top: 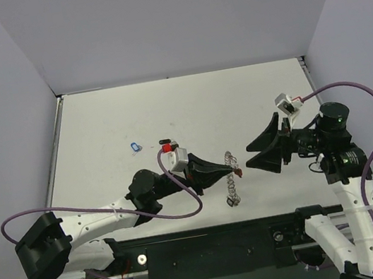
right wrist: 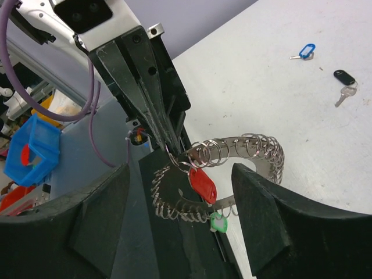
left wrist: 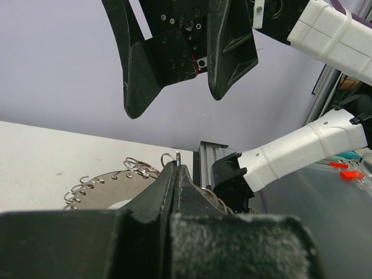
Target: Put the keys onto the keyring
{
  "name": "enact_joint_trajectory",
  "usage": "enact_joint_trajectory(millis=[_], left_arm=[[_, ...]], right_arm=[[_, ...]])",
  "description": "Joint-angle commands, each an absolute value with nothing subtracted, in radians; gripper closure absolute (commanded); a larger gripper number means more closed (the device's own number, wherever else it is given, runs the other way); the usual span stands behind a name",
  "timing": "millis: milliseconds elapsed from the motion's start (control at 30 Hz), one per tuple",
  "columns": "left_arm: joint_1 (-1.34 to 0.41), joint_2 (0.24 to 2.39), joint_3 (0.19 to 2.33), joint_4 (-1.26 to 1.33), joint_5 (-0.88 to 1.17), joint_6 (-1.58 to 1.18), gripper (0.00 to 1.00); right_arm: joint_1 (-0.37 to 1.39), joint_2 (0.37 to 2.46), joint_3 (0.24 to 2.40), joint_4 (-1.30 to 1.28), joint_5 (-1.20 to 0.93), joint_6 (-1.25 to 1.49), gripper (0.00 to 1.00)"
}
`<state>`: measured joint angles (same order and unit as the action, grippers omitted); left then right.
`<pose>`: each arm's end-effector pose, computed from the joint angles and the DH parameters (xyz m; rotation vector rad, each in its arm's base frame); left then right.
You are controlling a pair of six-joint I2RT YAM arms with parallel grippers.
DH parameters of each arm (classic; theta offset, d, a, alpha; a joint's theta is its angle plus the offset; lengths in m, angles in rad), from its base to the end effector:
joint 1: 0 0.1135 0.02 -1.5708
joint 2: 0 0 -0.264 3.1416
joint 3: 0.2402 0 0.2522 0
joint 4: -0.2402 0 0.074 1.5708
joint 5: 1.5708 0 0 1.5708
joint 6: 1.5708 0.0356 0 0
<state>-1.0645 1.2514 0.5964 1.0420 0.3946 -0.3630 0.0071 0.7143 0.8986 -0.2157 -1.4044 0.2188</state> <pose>0.1175 -0.2400 0.3028 0.8088 1.0868 -1.4607 0.1300 0.0360 0.3878 -0.9510 1.4487 1.2730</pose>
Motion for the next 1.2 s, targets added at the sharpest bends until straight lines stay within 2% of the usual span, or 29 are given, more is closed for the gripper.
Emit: enact_joint_trajectory(millis=[0,233,400,933,1067,1167], left_arm=[[-1.068,1.236,0.65,1.114,0.345,-0.393,1.0],[-1.081,1.21,0.627,1.135,0.305,-0.41,1.0],[-1.094,1.21,0.629,1.141,0.287,-0.417,1.0],[-1.106,1.207,0.64,1.129,0.301,-0.422,1.0],[-1.106,1.209,0.64,1.132,0.285,-0.419,1.0],[-1.106,1.21,0.644,1.132,0.278,-0.417,1.0]], right_arm=[[0.014,0.755,0.972,-0.388,-1.442,0.014,0.35],[0.09,0.787,0.974,-0.391,-1.442,0.008,0.39],[0.162,0.837,1.026,-0.428,-1.442,-0.04,0.48],[0.222,0.885,1.04,-0.407,-1.442,-0.052,0.46],[0.233,0.868,1.016,-0.376,-1.442,-0.014,0.5],[0.236,0.861,1.006,-0.358,-1.442,0.0,0.57]])
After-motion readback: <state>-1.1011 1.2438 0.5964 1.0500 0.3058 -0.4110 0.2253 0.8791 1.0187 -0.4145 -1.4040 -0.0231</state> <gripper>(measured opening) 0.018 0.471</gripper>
